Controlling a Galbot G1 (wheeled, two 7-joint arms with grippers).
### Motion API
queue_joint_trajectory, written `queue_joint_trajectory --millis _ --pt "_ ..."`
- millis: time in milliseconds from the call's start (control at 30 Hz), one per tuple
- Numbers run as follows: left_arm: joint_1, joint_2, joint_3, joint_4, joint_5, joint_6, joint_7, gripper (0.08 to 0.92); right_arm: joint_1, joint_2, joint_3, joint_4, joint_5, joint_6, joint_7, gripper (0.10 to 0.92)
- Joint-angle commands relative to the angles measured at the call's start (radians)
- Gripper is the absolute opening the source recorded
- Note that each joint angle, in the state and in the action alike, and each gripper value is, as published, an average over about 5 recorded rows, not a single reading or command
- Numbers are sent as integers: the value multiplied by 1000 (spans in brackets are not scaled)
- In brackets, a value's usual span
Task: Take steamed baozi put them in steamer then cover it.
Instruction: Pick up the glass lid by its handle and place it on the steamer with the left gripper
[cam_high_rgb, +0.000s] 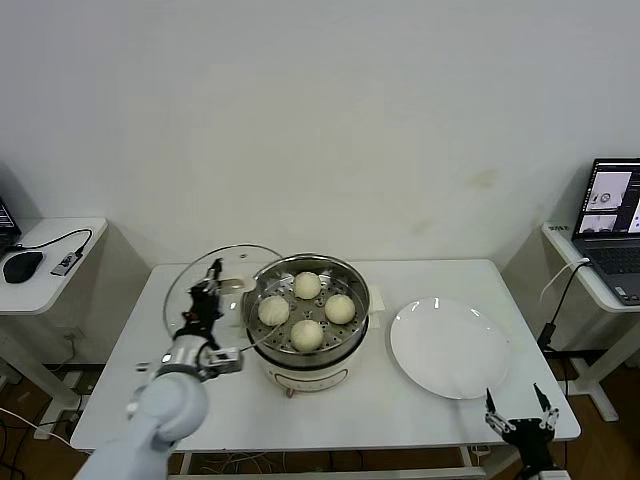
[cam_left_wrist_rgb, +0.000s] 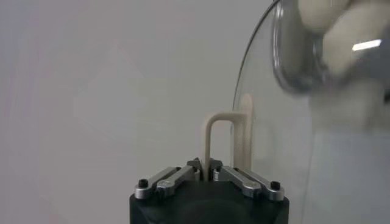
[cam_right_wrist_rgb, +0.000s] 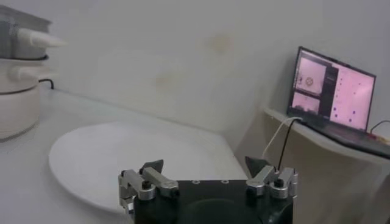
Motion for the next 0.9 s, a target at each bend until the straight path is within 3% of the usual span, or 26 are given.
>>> queue_joint_trajectory --millis 33,367,900 --pt "-173 -225 219 55 247 118 120 149 10 16 -35 -28 -30 -7 8 823" --pt "-154 -355 224 84 378 137 195 149 12 23 -39 -44 -44 -3 10 823" --pt "-159 -334 244 153 394 123 210 149 9 22 -43 -50 -48 7 5 823"
